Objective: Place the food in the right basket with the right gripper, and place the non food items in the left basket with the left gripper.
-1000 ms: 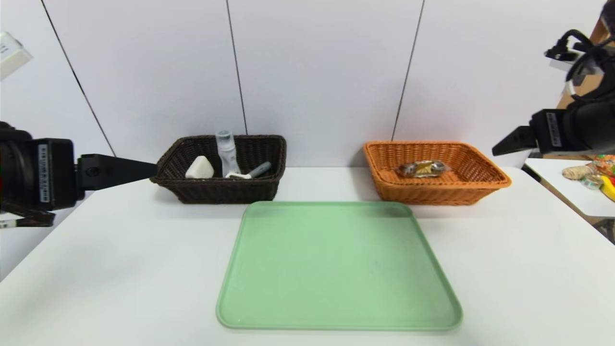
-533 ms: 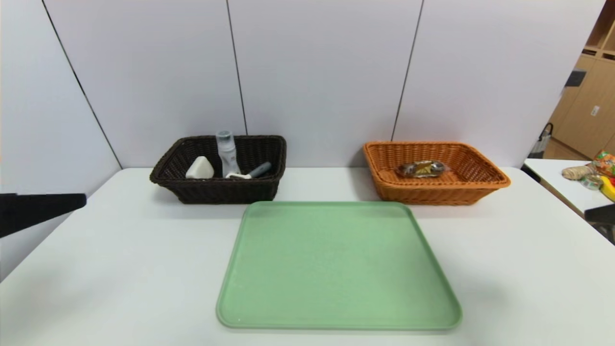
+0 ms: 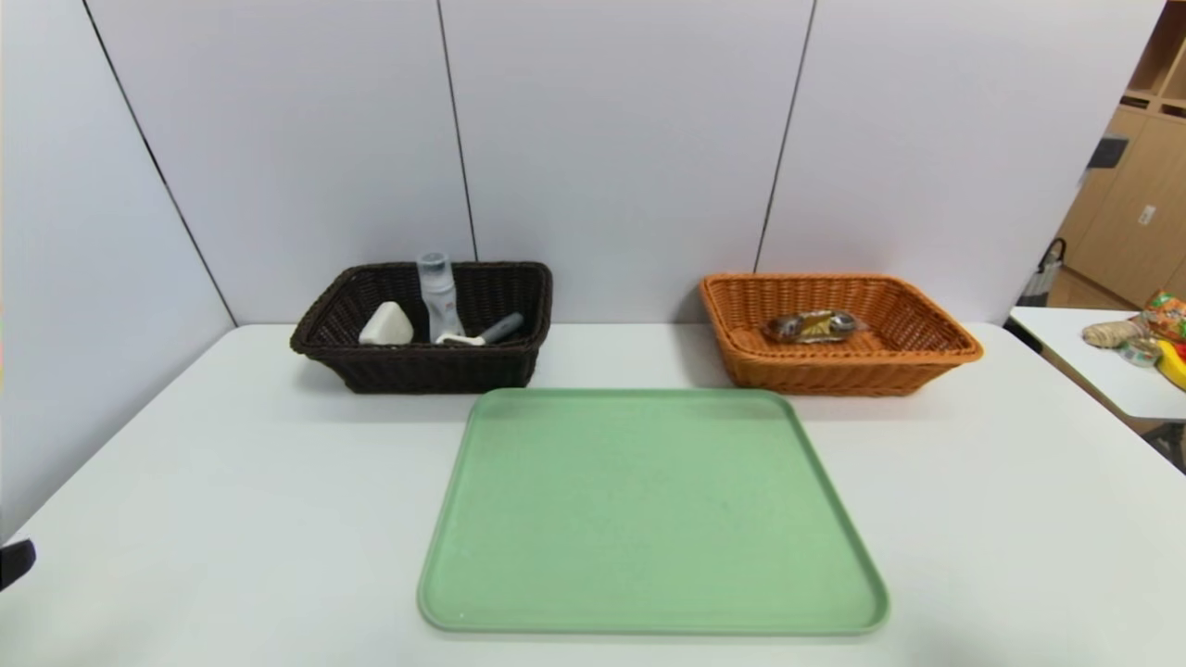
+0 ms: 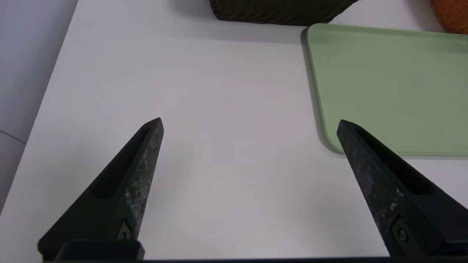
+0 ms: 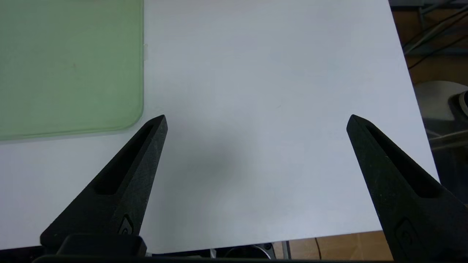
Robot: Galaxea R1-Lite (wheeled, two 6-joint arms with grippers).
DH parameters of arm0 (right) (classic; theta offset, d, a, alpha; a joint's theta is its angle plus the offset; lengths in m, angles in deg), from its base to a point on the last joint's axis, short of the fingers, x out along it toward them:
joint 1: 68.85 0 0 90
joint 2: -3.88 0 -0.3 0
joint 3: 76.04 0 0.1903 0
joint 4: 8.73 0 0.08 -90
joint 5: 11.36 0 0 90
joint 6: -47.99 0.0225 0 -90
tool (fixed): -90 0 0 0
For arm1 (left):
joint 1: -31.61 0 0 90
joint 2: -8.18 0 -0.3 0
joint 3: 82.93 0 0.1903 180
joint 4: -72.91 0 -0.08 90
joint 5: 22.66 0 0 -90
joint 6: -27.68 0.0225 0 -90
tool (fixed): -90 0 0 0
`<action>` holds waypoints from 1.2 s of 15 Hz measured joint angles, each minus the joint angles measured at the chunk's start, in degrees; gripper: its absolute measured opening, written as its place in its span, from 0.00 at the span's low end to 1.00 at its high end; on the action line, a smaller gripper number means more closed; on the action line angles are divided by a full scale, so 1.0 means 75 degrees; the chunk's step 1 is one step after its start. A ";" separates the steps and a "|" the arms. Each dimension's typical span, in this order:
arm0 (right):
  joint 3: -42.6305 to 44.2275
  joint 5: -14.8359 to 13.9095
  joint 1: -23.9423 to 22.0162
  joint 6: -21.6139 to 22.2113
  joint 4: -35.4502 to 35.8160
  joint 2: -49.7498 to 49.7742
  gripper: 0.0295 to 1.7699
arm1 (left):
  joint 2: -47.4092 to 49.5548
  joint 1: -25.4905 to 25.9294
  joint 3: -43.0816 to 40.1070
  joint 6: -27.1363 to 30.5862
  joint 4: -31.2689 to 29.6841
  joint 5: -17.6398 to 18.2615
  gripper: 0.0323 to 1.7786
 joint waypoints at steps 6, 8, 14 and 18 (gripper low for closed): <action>-0.0740 0.0073 -0.0585 -0.0044 -0.0011 0.1370 0.96 | 0.1110 0.0119 -0.0967 -0.0041 -0.0015 -0.0007 0.95; -0.1018 0.0102 -0.0714 -0.0059 0.0010 0.1801 0.96 | 0.1287 0.0143 -0.1065 -0.0041 -0.0021 -0.0015 0.95; -0.1952 0.0109 -0.0775 -0.0343 0.0044 0.3285 0.96 | 0.2089 0.0492 -0.1915 0.0083 -0.0135 -0.0021 0.95; -0.2591 0.0117 -0.0743 -0.0504 0.0195 0.4003 0.96 | 0.2606 0.0798 -0.2768 0.0449 -0.0930 -0.0007 0.95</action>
